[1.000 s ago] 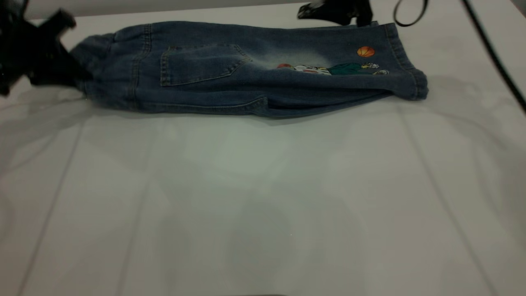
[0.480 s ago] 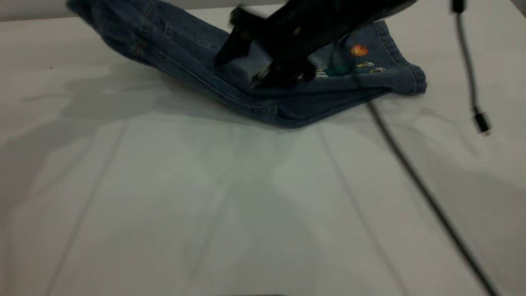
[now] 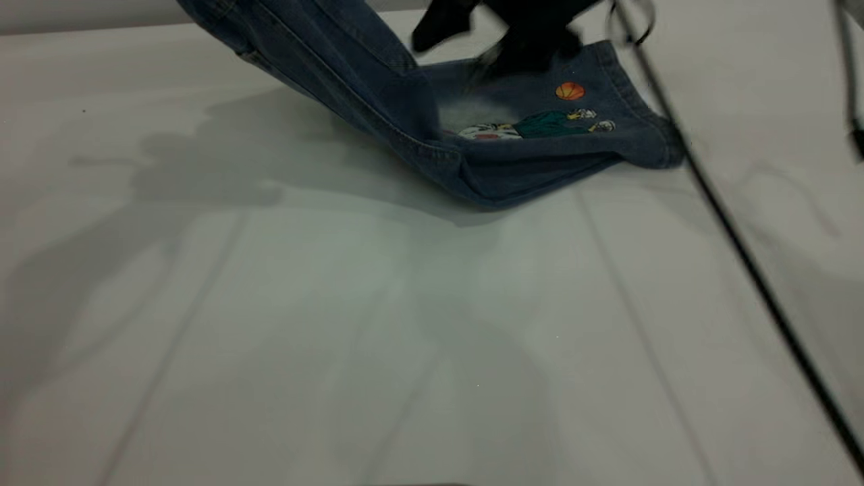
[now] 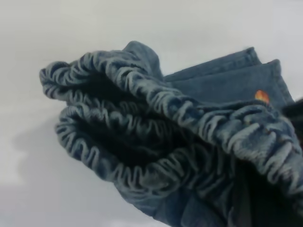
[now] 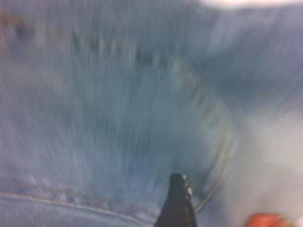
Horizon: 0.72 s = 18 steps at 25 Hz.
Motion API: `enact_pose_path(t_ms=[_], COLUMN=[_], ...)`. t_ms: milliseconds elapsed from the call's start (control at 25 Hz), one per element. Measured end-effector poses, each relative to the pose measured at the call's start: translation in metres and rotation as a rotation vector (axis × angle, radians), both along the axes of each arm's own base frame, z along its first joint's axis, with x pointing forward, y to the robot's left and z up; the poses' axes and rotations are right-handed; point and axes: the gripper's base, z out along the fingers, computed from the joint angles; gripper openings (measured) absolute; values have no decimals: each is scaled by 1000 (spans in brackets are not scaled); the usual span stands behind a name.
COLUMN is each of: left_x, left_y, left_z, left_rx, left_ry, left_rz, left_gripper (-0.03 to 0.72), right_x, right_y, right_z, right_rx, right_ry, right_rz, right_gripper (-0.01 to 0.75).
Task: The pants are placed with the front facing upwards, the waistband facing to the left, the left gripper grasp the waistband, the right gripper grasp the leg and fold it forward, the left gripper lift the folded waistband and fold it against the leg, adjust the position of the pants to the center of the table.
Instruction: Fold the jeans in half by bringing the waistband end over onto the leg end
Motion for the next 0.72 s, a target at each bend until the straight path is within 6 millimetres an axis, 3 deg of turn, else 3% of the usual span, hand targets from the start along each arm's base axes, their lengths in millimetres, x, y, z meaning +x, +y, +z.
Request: enact_pose_path(t_ms=[200, 480, 600, 720], left_x=[-4, -13, -16, -18], left_y=[-31, -74, -86, -93], left_z=[2, 5, 7, 7], left_rx=[29, 54, 64, 65], left_ry=[-43, -117, -145, -158], left_rz=[-75, -145, -163, -172], left_gripper=[69, 69, 69, 69], right_x=[1, -11, -6, 3], right_y=[-16, -5, -17, -43], right_z=[0, -21, -6, 29], right_rx=[-82, -126, -123, -112], right_ry=[1, 76, 48, -22], right_rz=[22, 113, 90, 30], right_gripper=[530, 530, 530, 530])
